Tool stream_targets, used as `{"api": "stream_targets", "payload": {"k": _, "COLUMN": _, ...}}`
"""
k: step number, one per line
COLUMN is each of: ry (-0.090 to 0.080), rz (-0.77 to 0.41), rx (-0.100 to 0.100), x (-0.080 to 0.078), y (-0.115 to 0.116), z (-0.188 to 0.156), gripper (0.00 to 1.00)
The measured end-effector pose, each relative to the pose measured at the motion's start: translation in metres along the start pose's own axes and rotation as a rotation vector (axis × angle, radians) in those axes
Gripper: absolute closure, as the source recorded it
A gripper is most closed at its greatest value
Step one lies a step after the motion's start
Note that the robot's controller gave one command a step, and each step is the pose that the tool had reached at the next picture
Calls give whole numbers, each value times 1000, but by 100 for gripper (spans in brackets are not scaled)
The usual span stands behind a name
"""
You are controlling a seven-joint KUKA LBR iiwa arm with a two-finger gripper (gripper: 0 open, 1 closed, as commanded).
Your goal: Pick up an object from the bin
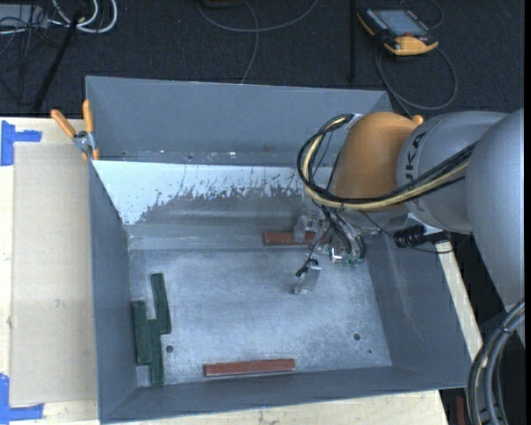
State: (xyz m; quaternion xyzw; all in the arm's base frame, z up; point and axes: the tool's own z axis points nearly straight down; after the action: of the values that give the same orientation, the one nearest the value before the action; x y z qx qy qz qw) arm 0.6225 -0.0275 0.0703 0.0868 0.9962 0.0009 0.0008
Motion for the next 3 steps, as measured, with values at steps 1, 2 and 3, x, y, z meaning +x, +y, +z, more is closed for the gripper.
{"api": "stream_targets", "payload": {"k": 1, "ry": -1, "rz": 243, "rx": 1, "x": -1, "y": -6, "z": 0, "gripper": 0}}
{"api": "stream_targets", "payload": {"k": 2, "ry": -12, "rz": 239, "rx": 1, "x": -4, "y": -6, "z": -4, "gripper": 100}}
{"api": "stream_targets", "payload": {"k": 3, "ry": 1, "rz": 211, "rx": 5, "x": 19, "y": -67, "z": -9, "gripper": 100}}
